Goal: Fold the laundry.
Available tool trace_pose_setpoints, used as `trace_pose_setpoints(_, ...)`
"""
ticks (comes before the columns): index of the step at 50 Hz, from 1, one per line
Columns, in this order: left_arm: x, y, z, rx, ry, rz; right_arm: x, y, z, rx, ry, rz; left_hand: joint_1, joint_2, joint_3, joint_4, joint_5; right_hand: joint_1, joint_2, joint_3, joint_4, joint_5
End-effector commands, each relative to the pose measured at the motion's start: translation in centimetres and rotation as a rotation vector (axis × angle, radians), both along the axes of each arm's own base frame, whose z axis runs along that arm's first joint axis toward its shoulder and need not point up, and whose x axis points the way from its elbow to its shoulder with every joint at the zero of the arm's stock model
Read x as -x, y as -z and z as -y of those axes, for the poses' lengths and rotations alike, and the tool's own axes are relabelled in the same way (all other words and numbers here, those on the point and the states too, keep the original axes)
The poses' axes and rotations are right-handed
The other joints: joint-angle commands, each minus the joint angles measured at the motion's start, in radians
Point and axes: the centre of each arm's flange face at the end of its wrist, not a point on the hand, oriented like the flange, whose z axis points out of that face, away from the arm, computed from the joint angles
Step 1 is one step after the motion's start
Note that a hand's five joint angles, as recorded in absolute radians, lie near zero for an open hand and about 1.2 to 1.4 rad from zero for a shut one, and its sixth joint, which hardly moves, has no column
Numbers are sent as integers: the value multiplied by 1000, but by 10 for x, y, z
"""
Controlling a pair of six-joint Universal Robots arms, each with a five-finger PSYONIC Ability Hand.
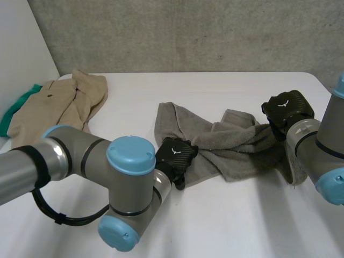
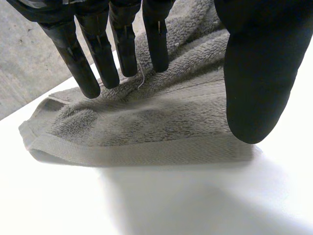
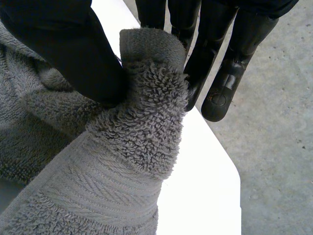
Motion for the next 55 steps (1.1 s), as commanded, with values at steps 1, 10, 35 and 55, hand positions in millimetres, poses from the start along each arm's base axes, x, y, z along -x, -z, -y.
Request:
trace_pose_setpoints(1,-3,6,-2,-11,3,18,-1,1,-1,-3,-4,-1,41,42,36,48,54,427,230,218,209,240)
trace_pose_setpoints(10,4,19,7,-14,-2,23,-2,3,-2,-7,-6,-5,64,65,59,72,78,427,230,218,209,240)
trace_pose_setpoints(35,20,29,25,48,10,12,-2,5,-2,-14,-3,-8,423,423,418,430,436,427,230,218,209,240)
trace_pose_setpoints(55,23,17,29,91,5,-27,-2,6,-3,-18,-5,-11,317,318,312,324,331,427,230,218,209,240)
